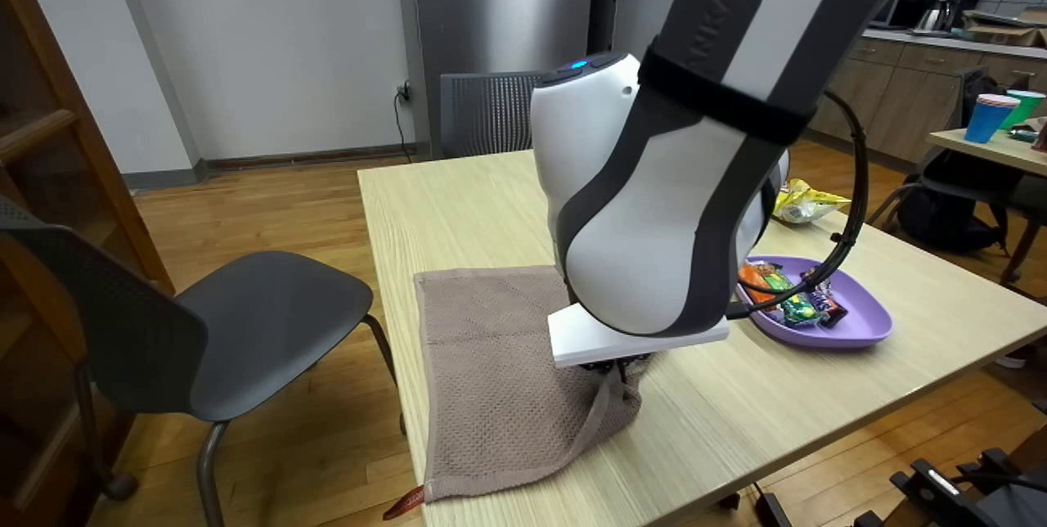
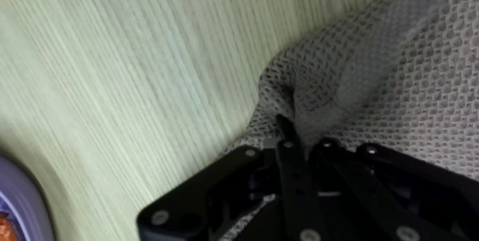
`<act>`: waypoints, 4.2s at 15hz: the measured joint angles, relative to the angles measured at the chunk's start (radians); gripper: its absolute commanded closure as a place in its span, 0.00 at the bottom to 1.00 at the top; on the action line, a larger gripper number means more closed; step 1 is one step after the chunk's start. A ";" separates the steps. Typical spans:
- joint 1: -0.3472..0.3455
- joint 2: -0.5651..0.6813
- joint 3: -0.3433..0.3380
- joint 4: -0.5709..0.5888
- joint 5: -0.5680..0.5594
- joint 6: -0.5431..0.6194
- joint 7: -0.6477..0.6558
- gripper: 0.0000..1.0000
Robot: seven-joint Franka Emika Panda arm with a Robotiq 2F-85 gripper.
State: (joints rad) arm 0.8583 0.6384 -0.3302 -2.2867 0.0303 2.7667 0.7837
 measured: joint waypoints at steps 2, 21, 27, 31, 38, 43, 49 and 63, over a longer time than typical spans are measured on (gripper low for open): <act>0.000 0.000 0.000 0.000 -0.001 0.000 0.001 0.95; 0.000 -0.029 -0.028 -0.016 -0.078 0.002 0.046 0.99; -0.005 -0.083 -0.072 -0.058 -0.125 0.008 0.061 0.99; -0.036 -0.117 -0.090 -0.074 -0.161 0.012 0.061 0.99; -0.133 -0.162 -0.107 -0.085 -0.234 0.032 0.061 0.99; -0.206 -0.185 -0.110 -0.086 -0.288 0.051 0.060 0.99; -0.257 -0.211 -0.110 -0.086 -0.347 0.070 0.059 0.99; -0.364 -0.273 -0.112 -0.105 -0.492 0.108 0.059 0.99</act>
State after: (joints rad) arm 0.4946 0.3650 -0.4422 -2.3917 -0.4614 2.8751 0.8431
